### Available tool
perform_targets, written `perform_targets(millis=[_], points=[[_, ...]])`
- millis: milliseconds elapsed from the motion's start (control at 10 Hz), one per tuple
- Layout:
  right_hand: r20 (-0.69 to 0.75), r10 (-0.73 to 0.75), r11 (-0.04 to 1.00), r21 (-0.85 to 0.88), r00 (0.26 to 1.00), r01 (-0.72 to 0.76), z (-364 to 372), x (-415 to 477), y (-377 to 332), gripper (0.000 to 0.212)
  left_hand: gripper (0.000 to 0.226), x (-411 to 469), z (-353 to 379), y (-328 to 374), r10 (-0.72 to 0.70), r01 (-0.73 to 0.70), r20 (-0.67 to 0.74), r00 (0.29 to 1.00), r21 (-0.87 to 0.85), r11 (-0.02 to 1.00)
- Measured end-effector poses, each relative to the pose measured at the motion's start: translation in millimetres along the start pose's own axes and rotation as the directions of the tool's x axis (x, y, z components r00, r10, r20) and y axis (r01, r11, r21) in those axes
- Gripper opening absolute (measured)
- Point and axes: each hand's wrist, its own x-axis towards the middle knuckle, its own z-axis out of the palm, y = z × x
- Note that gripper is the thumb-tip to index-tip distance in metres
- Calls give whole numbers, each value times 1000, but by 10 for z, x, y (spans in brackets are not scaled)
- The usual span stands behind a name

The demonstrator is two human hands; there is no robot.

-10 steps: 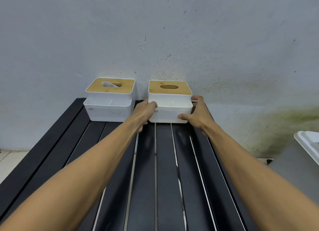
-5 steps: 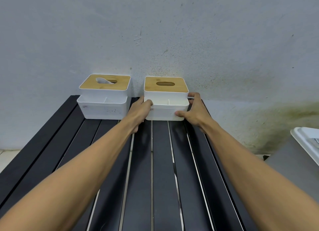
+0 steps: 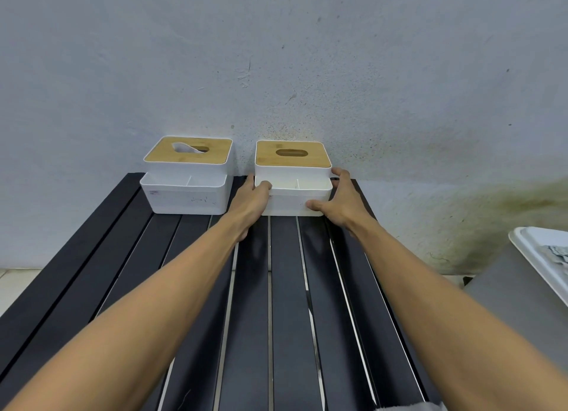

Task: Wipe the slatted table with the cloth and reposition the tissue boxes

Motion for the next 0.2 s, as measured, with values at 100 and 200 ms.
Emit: perform_targets(millis=[100, 200], points=[[-38, -16, 996, -84, 999, 13, 26, -65, -22, 103, 60, -39, -39, -14, 18, -16, -29, 999, 44, 999], [-53, -42, 987, -156, 998, 33, 40, -288, -108, 100, 56, -253, -117, -15, 123, -113, -51, 991, 163, 980]])
